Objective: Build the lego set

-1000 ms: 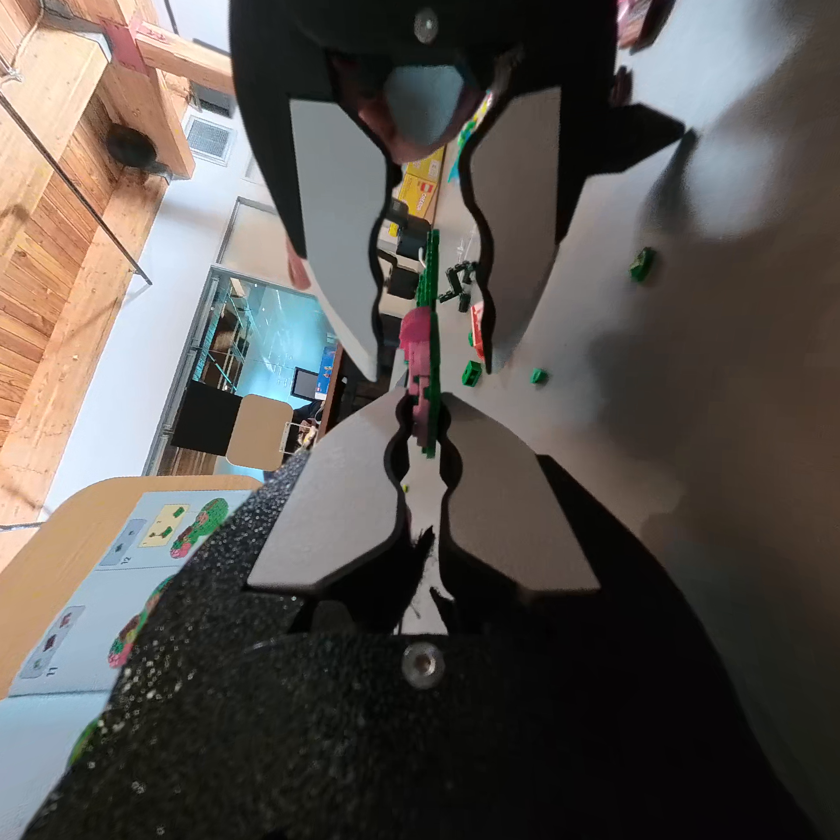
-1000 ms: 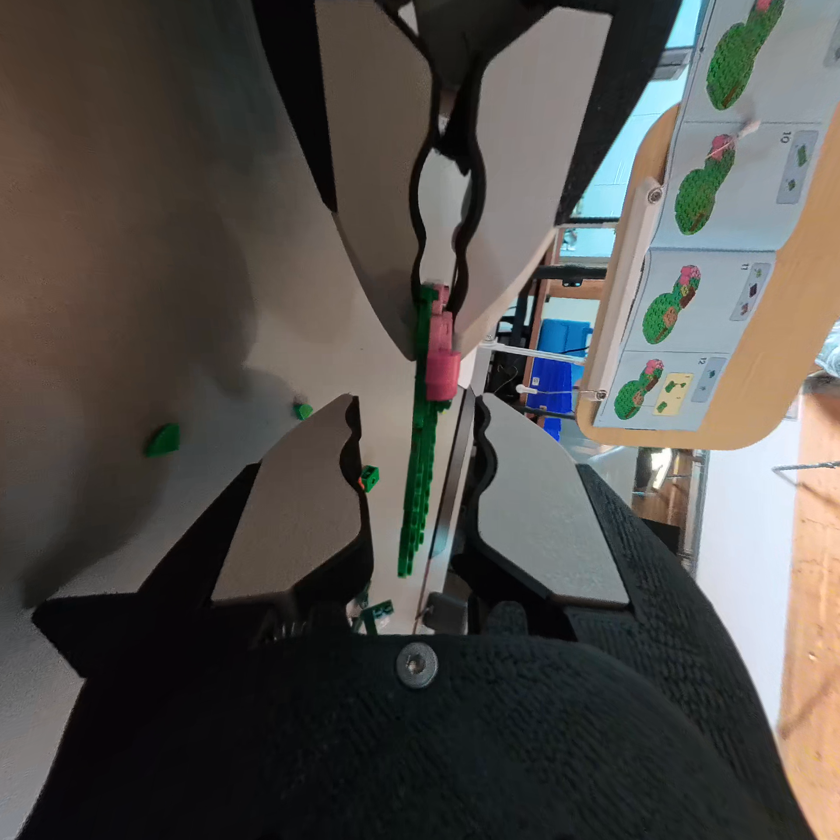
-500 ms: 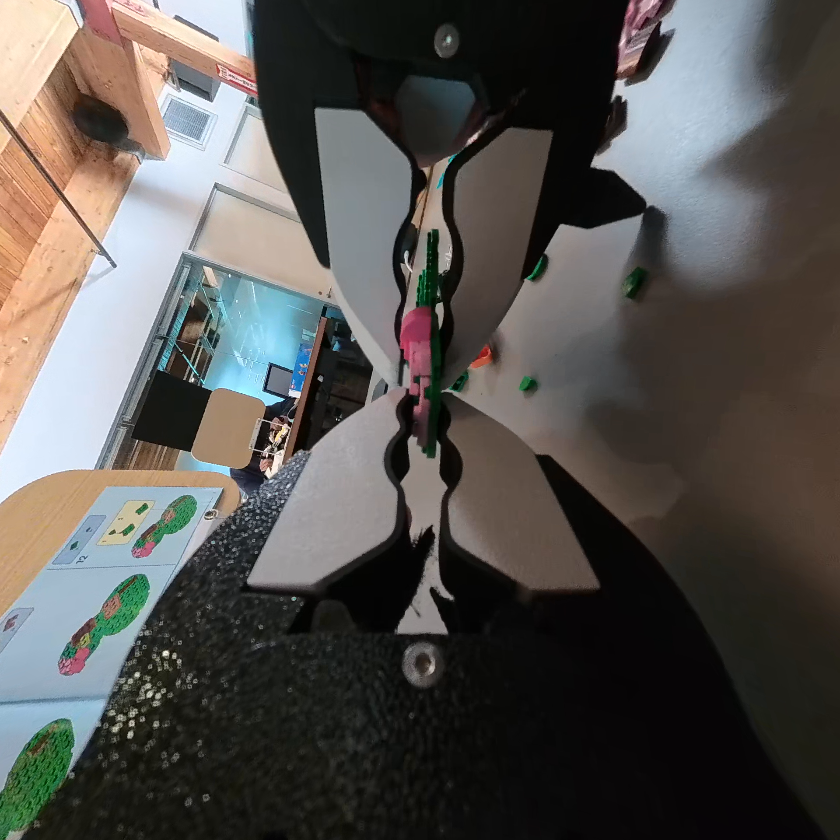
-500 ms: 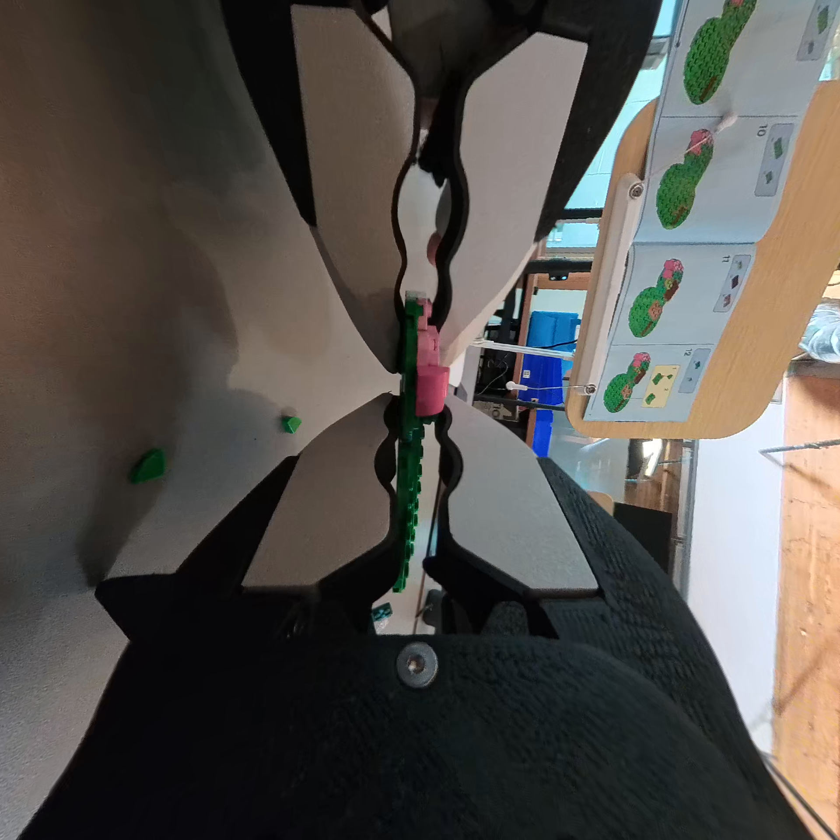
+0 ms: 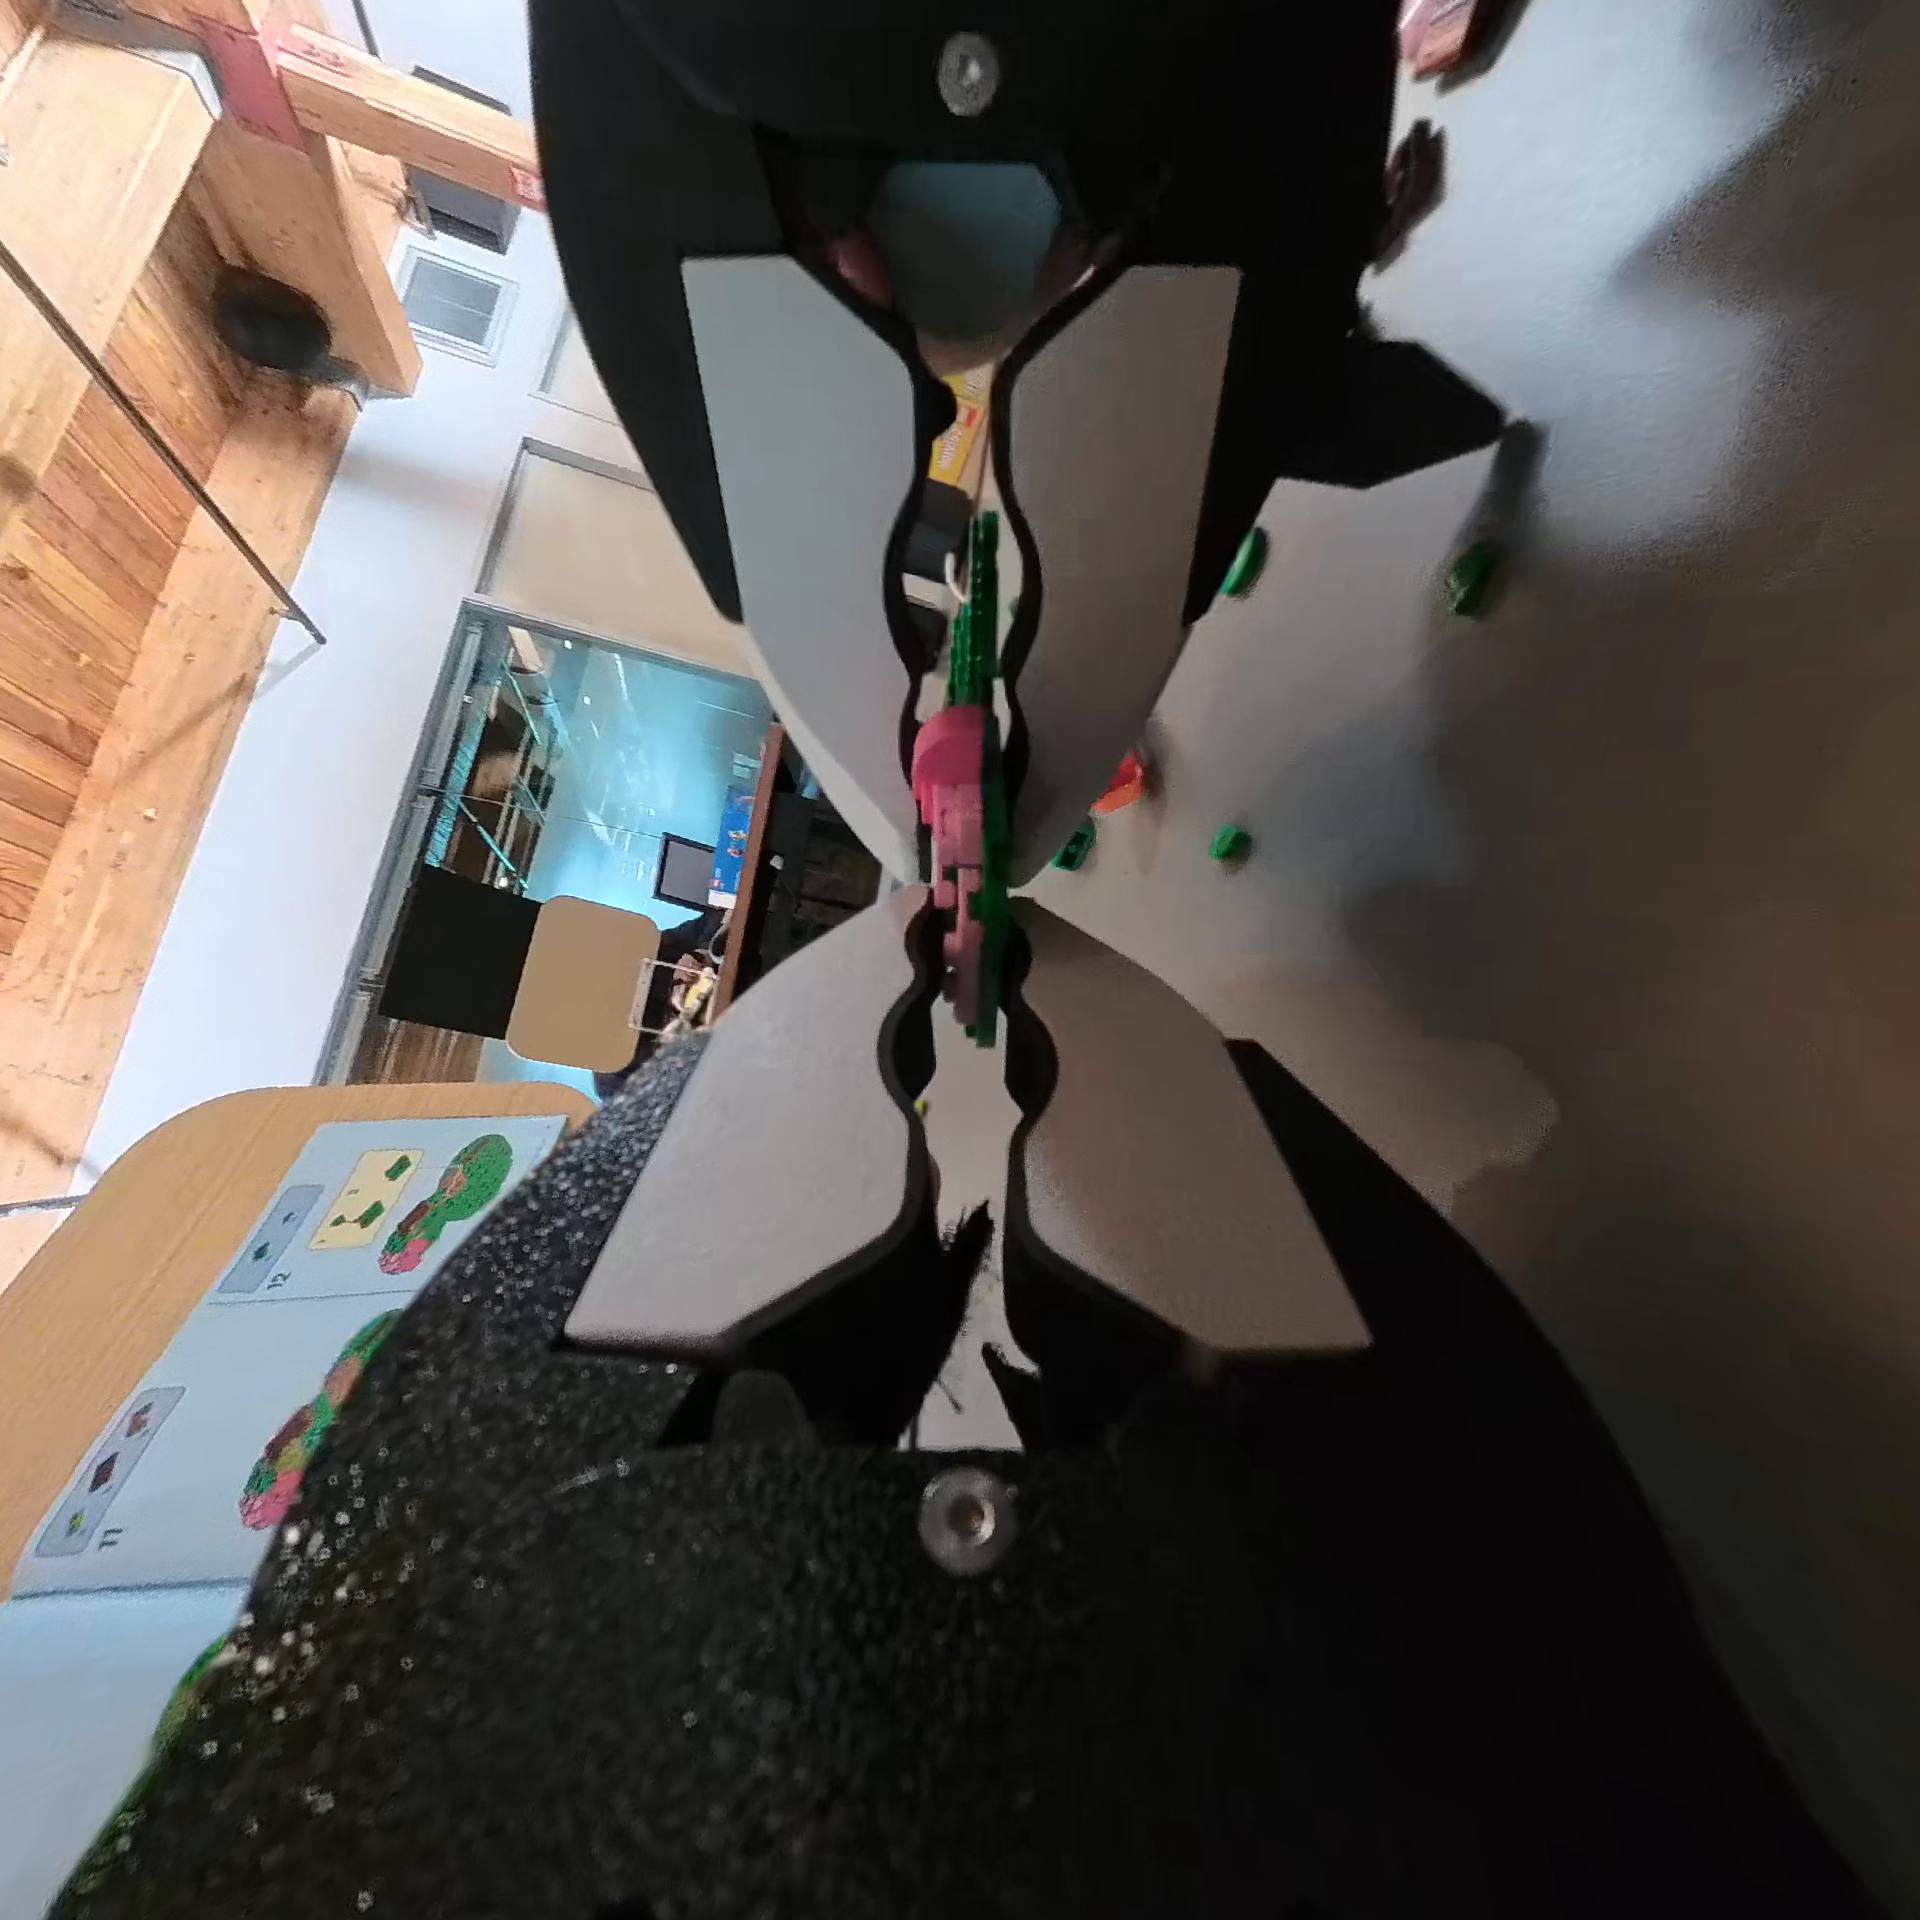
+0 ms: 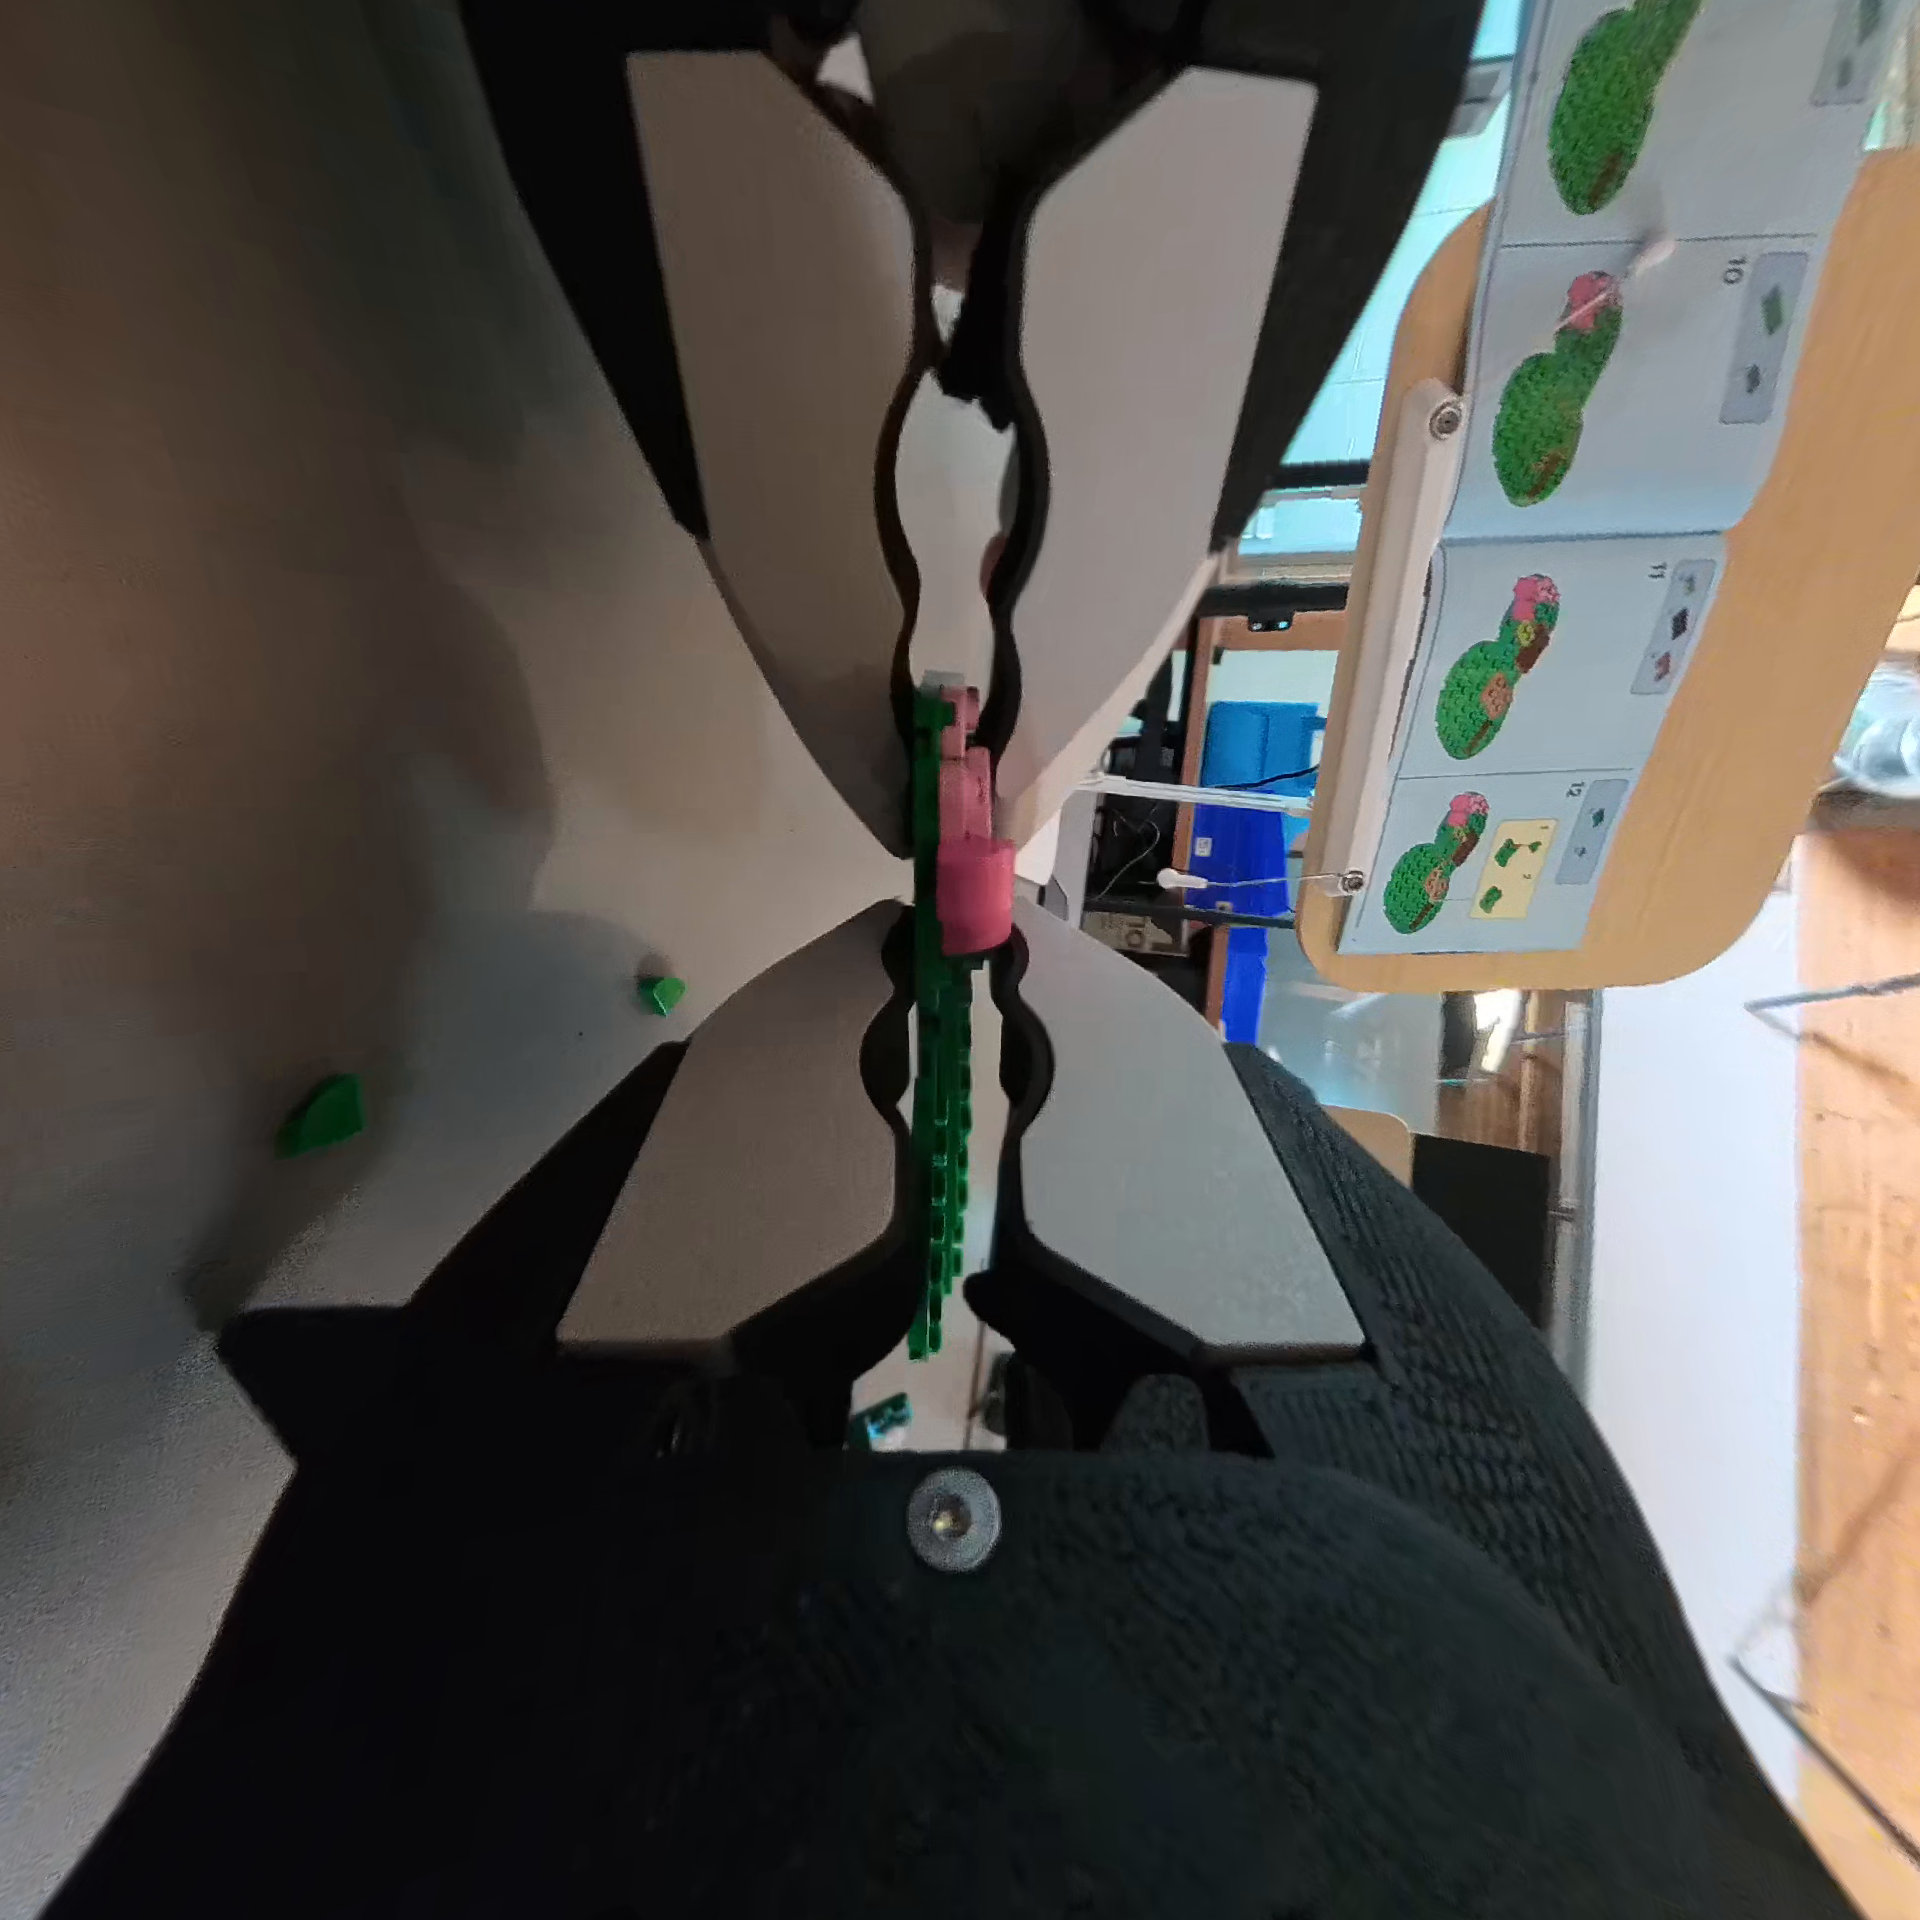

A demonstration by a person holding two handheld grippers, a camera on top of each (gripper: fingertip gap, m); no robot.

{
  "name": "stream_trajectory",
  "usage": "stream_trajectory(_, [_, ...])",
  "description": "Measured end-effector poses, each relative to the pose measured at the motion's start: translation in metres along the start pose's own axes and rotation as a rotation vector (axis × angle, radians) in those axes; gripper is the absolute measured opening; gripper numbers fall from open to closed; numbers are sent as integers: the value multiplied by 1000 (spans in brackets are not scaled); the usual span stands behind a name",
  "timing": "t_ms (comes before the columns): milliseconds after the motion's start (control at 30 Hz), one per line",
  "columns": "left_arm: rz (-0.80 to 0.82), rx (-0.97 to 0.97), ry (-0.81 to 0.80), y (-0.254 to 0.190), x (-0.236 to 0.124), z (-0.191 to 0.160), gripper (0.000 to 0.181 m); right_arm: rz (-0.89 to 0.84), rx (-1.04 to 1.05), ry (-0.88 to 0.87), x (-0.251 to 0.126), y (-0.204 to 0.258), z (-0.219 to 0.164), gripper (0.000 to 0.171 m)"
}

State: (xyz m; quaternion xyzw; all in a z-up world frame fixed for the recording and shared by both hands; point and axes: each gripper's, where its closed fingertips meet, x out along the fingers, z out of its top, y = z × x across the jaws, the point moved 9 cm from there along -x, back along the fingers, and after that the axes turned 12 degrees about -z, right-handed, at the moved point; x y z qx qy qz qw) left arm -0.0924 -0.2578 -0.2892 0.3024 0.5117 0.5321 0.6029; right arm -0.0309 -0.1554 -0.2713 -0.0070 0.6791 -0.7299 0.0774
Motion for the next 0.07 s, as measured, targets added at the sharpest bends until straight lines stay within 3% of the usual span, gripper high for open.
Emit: stream_trajectory(67, [45,62,31,-1,0,-4,8,38,79,9,-2,-4,-4,26])
